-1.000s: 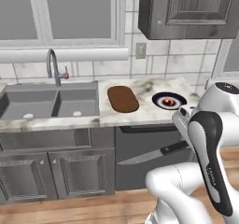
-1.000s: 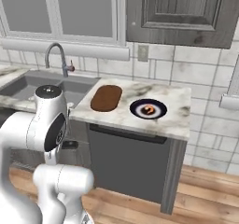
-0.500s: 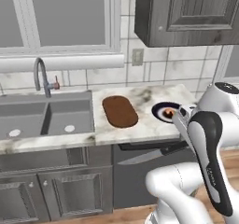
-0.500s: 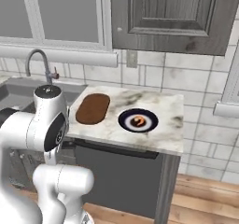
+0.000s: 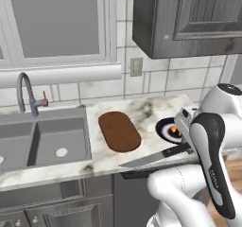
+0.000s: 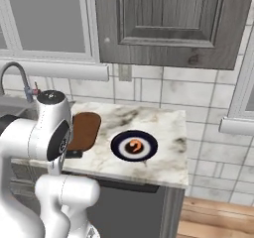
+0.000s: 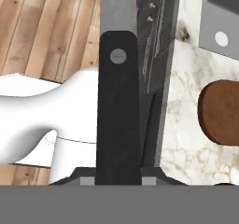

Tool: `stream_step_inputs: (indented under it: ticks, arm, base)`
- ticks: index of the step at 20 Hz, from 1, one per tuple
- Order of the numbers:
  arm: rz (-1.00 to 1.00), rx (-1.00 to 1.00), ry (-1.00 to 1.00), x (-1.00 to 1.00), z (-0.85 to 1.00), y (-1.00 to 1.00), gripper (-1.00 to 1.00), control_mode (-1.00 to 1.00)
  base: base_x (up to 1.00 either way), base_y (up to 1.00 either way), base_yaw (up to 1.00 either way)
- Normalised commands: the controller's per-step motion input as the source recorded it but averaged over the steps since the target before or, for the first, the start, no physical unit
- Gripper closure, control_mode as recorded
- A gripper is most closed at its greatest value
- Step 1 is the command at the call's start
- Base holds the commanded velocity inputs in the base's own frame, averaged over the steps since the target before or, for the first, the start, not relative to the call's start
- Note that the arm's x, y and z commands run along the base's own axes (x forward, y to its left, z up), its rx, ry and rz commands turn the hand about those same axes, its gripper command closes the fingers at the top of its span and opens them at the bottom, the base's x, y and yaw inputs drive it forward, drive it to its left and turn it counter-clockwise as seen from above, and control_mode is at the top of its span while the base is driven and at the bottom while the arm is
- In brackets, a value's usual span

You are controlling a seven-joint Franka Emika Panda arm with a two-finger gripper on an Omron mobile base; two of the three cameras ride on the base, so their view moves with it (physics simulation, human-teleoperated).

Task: Pick up the knife from the drawer and place it on the cutting board. Then place the meat from the plate to the cutting board.

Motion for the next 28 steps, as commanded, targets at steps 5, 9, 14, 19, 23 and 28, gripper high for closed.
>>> stream_step_inputs:
  ticks: [5, 9, 14, 19, 23, 28]
  arm:
    - [0.0, 0.0, 0.0, 0.0, 0.0, 0.0, 1.0, 1.0]
    - [0.0, 0.0, 0.0, 0.0, 0.0, 0.0, 1.0, 1.0]
    - [0.0, 0.0, 0.0, 0.0, 0.0, 0.0, 1.0, 1.0]
    - [0.0, -0.01, 0.0, 0.06, -0.1, 0.0, 1.0, -1.0]
    - [0.0, -0.01, 0.07, 0.53, -0.41, 0.04, 1.0, -1.0]
    - [0.0, 0.0, 0.1, 0.78, -0.08, 0.16, 1.0, -1.0]
  base:
    - [0.55, 0.0, -0.07]
    - [0.49, 0.0, 0.0]
    - [0.41, -0.01, 0.0]
    - [0.09, 0.0, 0.0]
    - [0.0, 0.0, 0.0]
    - [0.0, 0.0, 0.0]
